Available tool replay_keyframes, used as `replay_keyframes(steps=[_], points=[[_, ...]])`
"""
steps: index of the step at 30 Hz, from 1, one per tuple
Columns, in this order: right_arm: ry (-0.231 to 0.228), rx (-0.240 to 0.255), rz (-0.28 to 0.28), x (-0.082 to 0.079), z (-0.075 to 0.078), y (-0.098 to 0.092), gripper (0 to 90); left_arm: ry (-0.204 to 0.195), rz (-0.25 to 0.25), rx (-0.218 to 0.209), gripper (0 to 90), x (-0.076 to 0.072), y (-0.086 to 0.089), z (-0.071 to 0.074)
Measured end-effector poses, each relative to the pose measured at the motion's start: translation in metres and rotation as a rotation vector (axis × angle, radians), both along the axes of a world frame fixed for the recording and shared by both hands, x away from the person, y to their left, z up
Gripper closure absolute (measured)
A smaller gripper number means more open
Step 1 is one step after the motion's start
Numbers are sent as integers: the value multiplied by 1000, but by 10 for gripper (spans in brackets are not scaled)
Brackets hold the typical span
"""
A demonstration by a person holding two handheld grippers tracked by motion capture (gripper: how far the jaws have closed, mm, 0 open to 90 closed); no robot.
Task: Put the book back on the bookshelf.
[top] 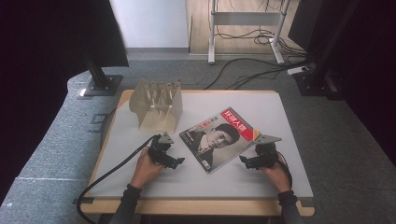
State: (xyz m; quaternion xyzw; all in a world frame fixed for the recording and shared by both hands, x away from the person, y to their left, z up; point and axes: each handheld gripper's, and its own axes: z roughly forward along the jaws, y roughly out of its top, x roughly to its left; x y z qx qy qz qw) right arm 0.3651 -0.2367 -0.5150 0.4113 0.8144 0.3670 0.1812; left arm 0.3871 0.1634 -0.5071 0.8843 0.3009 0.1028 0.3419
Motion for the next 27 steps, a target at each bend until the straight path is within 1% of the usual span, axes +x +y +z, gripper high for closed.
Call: replay_keyframes(steps=[1,2,4,7,11,15,19,20,22,24,27], points=[[-1,2,3,1,1,1,22,-8,-10,14,0,3,-4,3],[-3,5,6,2,2,2,22,-10,-13,14,0,4,-6,4],[-3,10,14,4,4,4,22,-15,-25,5,0,9,-12,9],[-11,3,27,8,7,10,23,-18,-34,-1,0,16,-21,12],[-20,-4,45,16,10,16,28,-24,-53,-13,0,26,-37,16],[-17,-7,60,27,10,19,42,-38,-76,4,0,35,-52,19],[-7,-15,75,37,9,22,48,-46,-85,15,0,47,-64,21],[-6,-20,79,39,9,23,48,-45,-82,14,0,50,-67,20],[-8,-27,81,44,8,23,48,-44,-83,24,0,56,-71,20],[-5,-25,73,50,7,23,46,-39,-79,25,0,63,-74,18],[4,-28,57,59,4,20,43,-38,-71,40,0,71,-77,14]])
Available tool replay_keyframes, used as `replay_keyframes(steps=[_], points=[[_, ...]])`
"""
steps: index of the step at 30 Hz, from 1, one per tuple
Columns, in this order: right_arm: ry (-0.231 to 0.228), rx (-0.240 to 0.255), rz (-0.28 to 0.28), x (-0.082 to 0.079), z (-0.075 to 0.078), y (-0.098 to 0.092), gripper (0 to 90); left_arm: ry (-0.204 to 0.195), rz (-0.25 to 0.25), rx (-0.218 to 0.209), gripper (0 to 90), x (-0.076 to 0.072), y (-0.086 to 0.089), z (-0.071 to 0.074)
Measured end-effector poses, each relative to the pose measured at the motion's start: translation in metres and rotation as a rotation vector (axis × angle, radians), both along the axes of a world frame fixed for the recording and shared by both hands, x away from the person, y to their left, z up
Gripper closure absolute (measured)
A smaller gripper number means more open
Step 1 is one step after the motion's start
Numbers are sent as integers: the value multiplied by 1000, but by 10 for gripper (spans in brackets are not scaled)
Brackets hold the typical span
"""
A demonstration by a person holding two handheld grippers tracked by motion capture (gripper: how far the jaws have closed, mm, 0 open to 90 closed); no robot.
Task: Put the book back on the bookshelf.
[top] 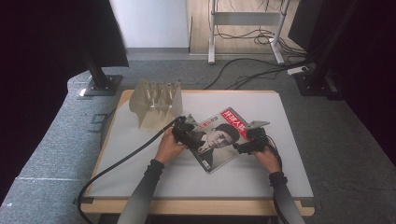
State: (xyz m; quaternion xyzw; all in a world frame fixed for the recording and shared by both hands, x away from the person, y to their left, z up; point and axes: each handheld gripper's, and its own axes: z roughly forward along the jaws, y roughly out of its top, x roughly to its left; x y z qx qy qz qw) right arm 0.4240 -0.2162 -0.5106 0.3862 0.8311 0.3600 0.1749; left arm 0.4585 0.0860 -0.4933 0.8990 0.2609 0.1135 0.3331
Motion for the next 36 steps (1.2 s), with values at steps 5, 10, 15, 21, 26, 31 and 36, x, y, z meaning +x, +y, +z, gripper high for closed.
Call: replay_keyframes(steps=[5,10,15,21,26,31,36], points=[[16,-15,-18,13,-6,-7,42,15,16,6,0,11,1,-9],[23,-31,-27,23,-10,-14,42,36,35,20,0,18,1,-20],[41,-38,-37,32,-12,-23,42,50,47,17,0,24,2,-27],[51,-33,-44,38,-15,-32,41,76,51,-26,0,28,2,-31],[79,-2,-48,46,-18,-39,38,80,58,-38,0,30,2,-32],[82,13,-14,45,-19,-36,42,72,34,-38,0,24,-2,-33],[95,14,-13,42,-17,-35,56,75,41,-34,0,18,-2,-33]])
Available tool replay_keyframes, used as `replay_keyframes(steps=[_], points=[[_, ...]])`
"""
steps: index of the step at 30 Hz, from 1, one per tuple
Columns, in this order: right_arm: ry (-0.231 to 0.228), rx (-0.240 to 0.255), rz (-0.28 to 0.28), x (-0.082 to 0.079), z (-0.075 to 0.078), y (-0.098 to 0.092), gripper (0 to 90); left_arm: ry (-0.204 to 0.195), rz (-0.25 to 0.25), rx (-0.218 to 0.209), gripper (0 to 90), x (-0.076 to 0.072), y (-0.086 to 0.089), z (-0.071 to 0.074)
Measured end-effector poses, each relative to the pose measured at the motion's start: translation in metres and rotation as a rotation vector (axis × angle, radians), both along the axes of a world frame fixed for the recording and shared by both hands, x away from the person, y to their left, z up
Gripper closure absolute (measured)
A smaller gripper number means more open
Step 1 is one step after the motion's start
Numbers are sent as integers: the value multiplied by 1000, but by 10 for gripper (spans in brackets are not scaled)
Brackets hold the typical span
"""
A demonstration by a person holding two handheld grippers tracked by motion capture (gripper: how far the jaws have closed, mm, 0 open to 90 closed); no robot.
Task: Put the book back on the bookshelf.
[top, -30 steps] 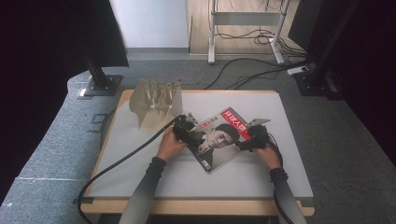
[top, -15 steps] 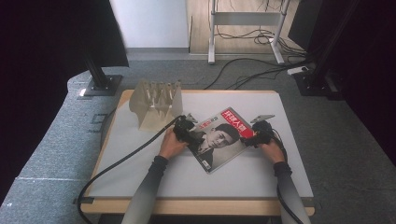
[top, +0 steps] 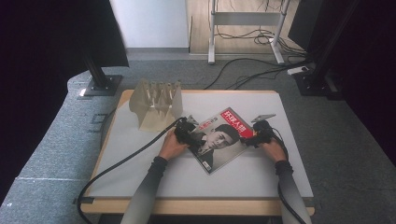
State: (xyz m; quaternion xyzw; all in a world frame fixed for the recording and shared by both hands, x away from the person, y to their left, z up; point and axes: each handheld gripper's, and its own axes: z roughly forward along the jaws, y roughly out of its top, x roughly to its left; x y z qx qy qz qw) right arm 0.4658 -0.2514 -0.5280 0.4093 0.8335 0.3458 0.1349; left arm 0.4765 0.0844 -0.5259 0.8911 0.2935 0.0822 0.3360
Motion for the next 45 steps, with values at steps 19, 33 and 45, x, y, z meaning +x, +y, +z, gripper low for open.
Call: replay_keyframes(steps=[19,33,45], points=[[-12,4,25,-46,-1,13,54,5,-26,4,0,-47,17,0],[-33,14,63,-93,-3,28,51,2,-52,-1,0,-93,39,0],[-67,-12,5,-132,0,9,48,1,-60,-1,0,-126,43,0]])
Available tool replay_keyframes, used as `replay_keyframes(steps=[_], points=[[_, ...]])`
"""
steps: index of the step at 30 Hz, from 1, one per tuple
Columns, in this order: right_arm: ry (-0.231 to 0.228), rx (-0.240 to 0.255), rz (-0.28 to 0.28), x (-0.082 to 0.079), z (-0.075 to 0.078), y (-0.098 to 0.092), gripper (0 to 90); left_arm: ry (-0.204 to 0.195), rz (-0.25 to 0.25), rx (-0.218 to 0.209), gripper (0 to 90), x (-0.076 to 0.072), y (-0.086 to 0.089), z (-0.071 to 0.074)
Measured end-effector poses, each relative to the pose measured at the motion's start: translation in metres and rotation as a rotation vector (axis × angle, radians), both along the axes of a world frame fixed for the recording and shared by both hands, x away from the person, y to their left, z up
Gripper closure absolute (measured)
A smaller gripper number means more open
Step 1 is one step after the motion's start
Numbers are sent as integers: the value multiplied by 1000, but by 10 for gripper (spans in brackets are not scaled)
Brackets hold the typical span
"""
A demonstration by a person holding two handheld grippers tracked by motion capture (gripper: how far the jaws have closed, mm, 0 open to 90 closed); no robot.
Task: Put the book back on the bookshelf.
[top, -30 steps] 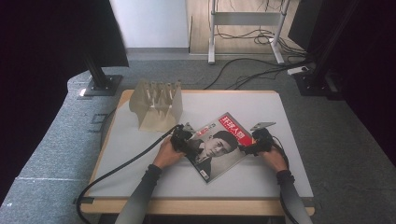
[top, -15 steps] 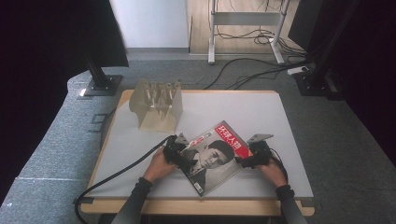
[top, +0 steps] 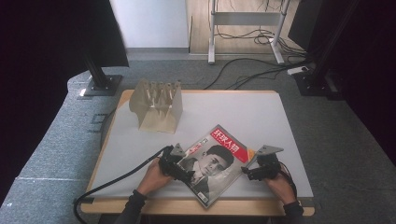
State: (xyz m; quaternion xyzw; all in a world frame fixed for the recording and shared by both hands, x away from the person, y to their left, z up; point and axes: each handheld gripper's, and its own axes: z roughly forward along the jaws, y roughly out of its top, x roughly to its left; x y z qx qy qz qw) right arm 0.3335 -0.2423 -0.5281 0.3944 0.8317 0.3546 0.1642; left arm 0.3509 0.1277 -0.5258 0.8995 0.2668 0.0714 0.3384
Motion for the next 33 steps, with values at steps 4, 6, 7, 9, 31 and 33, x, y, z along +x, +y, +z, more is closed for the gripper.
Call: replay_keyframes(steps=[4,6,7,9,31,33], points=[[0,-49,1,-3,-1,-1,35,11,-26,22,0,-10,0,2],[4,-58,-6,-1,-1,-1,8,20,-47,38,0,-12,2,4],[1,-65,-6,0,-1,0,0,26,-68,45,0,-11,5,5],[3,-68,-13,2,-2,1,0,28,-70,56,0,-6,12,8],[33,-38,-114,61,-4,15,0,-19,192,59,0,57,47,2],[38,-45,-118,67,-3,17,0,-30,197,54,0,54,44,1]])
